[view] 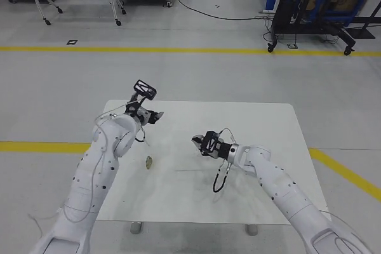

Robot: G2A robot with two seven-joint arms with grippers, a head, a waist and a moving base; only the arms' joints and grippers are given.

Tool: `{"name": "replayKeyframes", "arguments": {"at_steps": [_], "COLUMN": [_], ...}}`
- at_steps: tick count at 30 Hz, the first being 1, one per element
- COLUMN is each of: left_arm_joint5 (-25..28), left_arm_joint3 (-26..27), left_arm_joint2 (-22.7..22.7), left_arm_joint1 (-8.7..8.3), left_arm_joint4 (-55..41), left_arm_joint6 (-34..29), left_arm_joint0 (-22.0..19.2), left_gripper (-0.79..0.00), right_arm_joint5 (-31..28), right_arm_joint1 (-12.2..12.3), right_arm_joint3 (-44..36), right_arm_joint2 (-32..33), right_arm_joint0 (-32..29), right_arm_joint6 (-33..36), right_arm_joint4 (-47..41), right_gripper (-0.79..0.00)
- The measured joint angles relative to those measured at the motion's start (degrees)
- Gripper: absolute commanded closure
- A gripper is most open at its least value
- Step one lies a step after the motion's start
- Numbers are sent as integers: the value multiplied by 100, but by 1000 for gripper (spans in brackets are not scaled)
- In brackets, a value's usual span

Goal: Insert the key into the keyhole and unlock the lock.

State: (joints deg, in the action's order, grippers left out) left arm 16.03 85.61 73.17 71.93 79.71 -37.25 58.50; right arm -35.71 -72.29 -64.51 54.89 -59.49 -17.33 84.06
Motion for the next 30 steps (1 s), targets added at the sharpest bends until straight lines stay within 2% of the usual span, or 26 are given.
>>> {"name": "replayKeyframes", "arguments": {"at_steps": [3, 6, 8, 17, 20, 24, 30], "left_arm_joint5": [374, 684, 741, 729, 1046, 1725, 1930], "left_arm_joint3": [640, 915, 949, 943, 859, 230, -570], "left_arm_joint2": [872, 1556, 1724, 1681, 1624, 1786, 1858], "left_arm_joint1": [-157, -244, -258, -255, -249, -273, -392], "left_arm_joint4": [-326, -787, -860, -844, -1240, -3402, -6094], "left_arm_joint6": [112, 367, 426, 418, 443, -397, -2312], "left_arm_joint0": [803, 1488, 1706, 1641, 1657, 1329, 795], "left_gripper": [-785, -785, -785, -785, -785, -785, -785], "right_arm_joint5": [-347, -932, -1201, -1264, -1265, -1550, -2229], "right_arm_joint1": [36, 72, 93, 100, 100, 33, -203], "right_arm_joint3": [81, 219, 281, 291, 289, 289, 909], "right_arm_joint2": [204, 374, 465, 494, 492, 364, -90], "right_arm_joint0": [-128, -162, -186, -195, -197, -270, 27], "right_arm_joint6": [-611, -975, -1049, -1036, -1037, -1033, -913], "right_arm_joint4": [-501, -976, -1203, -1269, -1271, -1806, -3080], "right_gripper": [0, 0, 0, 0, 0, 0, 0]}}
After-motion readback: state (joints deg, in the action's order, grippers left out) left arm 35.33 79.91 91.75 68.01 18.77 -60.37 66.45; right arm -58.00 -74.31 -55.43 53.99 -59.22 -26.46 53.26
